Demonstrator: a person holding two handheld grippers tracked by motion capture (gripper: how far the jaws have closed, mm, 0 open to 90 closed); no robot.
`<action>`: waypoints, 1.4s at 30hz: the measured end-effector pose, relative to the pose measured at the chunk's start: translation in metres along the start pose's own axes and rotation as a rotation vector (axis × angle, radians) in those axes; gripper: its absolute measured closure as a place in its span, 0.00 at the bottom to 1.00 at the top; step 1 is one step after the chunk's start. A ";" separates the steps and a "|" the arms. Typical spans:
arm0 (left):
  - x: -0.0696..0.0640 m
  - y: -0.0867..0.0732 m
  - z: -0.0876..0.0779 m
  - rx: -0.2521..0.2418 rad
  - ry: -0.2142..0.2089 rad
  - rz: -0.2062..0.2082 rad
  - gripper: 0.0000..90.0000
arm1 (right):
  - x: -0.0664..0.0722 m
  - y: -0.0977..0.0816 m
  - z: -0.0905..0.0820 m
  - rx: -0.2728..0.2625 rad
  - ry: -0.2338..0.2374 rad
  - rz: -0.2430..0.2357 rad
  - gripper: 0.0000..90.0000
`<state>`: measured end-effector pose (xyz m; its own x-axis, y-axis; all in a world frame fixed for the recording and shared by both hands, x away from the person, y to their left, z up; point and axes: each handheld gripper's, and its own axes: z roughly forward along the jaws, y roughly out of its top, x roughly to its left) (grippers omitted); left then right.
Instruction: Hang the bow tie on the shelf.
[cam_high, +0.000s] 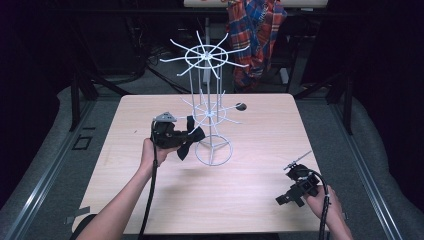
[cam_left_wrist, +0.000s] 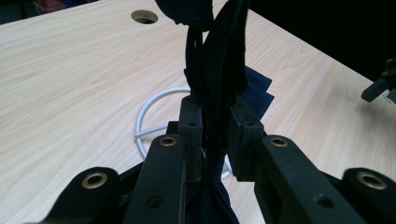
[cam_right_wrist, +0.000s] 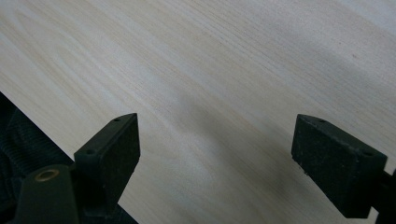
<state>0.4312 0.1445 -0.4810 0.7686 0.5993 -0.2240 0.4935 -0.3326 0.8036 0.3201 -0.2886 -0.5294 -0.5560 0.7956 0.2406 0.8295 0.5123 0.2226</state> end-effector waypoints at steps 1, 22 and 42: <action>0.000 -0.001 0.001 -0.005 0.015 0.000 0.86 | 0.000 0.000 0.000 0.006 -0.001 -0.005 0.17; 0.004 -0.003 -0.002 0.050 -0.006 0.005 0.70 | 0.001 0.002 0.000 -0.010 0.003 -0.004 0.17; 0.007 -0.005 -0.023 0.042 0.035 -0.031 0.37 | 0.003 0.004 0.001 -0.014 0.002 -0.007 0.17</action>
<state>0.4248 0.1671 -0.4741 0.7381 0.6348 -0.2284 0.5343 -0.3434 0.7724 0.3217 -0.2842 -0.5288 -0.5620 0.7913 0.2406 0.8246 0.5134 0.2377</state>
